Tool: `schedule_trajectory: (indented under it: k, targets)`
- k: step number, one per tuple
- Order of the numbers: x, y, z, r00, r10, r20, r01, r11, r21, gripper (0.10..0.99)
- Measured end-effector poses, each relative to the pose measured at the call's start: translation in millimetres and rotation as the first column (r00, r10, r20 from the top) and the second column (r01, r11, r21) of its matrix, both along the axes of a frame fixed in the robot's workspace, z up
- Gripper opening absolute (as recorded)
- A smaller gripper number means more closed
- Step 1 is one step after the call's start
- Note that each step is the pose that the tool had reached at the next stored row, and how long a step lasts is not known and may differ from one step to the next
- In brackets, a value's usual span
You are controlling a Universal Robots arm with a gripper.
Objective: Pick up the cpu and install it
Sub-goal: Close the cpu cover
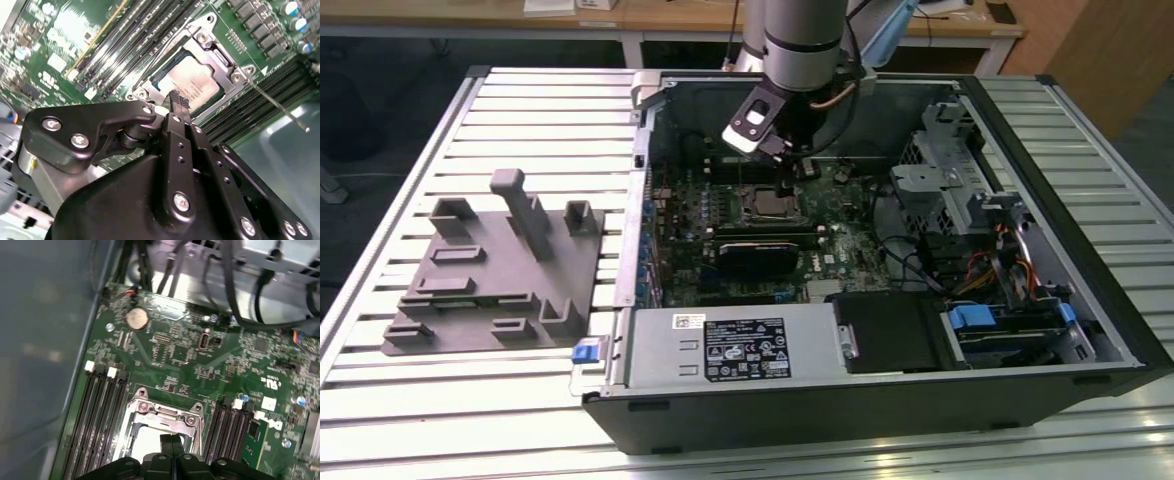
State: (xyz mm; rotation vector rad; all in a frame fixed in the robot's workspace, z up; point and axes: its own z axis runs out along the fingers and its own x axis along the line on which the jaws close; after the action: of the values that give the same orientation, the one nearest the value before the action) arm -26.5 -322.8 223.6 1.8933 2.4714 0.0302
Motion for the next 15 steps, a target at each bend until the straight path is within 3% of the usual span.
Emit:
schedule_trajectory:
  k: [4, 8, 12, 15]
  targets:
    - [0.0, 0.0, -0.6, 0.9974, 0.071, 0.0, -0.071, 0.9974, 0.0, 0.106]
    - [0.0, 0.0, -1.1, 0.9895, 0.144, 0.0, -0.144, 0.9895, 0.0, 0.106]
    - [0.0, 0.0, -1.7, 0.9766, 0.215, 0.0, -0.215, 0.9766, 0.0, 0.106]
    - [0.0, 0.0, -2.1, 0.9634, 0.268, 0.0, -0.268, 0.9634, 0.0, 0.106]
